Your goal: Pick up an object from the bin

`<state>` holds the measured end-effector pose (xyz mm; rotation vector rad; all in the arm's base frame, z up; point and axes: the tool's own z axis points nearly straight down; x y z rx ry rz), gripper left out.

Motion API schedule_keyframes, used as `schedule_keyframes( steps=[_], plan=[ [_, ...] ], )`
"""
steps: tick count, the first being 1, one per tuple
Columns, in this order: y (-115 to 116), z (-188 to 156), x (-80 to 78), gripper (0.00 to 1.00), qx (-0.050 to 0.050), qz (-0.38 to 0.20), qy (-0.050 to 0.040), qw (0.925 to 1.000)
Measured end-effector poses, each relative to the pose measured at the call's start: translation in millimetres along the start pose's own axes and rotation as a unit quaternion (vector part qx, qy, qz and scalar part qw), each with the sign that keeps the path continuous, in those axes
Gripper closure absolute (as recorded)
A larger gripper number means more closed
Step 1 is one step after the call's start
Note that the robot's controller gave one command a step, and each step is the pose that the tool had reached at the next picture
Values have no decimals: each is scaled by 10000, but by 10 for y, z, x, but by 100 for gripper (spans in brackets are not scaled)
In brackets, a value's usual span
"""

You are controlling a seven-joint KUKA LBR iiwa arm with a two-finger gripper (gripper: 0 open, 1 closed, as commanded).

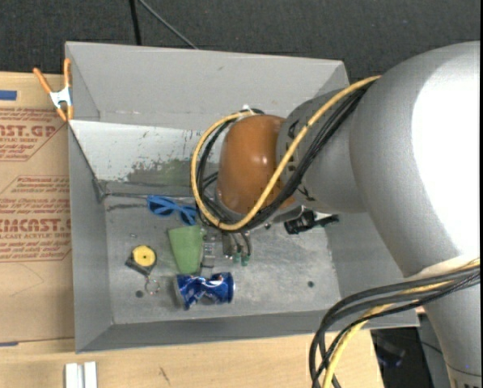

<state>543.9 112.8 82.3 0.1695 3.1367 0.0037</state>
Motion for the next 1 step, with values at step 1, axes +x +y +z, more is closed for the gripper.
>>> schedule_keyframes(
  steps=[1],
  plan=[
    [260, -1632, -166, 100, -10, -217, -49, 9998]
  ],
)
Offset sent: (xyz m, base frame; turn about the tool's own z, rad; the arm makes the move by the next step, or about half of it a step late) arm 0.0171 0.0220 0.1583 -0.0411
